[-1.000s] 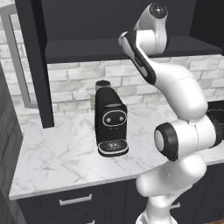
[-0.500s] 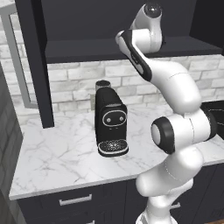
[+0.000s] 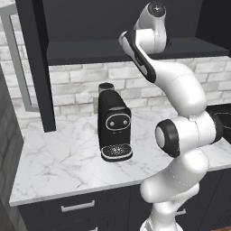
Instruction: Open the cabinet and move the ladle to the pot. Then close the cabinet.
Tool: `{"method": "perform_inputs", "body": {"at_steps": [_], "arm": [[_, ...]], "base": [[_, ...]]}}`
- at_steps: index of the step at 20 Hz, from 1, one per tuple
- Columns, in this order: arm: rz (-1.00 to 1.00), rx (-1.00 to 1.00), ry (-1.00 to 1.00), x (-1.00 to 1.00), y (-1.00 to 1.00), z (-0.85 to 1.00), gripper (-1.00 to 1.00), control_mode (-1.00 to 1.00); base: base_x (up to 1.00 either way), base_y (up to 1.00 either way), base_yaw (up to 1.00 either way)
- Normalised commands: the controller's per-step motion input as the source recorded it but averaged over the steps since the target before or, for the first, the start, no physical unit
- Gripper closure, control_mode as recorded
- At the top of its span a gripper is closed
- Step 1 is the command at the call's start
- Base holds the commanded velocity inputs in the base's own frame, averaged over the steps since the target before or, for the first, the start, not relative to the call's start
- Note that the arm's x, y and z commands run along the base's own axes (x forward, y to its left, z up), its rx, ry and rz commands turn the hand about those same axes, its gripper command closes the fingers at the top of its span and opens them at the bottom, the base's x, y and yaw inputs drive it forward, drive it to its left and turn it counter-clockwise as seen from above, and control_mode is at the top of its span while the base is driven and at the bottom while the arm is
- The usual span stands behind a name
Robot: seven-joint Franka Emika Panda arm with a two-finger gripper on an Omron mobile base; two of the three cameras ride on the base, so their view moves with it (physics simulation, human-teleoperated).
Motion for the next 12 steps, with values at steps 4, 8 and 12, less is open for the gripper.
{"method": "perform_inputs", "body": {"at_steps": [4,8,12], "arm": [[0.00,0.00,0.00,0.00,0.00,-0.14,-1.00,-1.00],[0.00,0.00,0.01,0.00,0.01,-0.14,-1.00,-1.00],[0.00,0.00,0.02,0.08,0.02,-0.18,1.00,-1.00]], "base": [[0.00,0.00,0.00],[0.00,0.00,0.00],[0.00,0.00,0.00]]}}
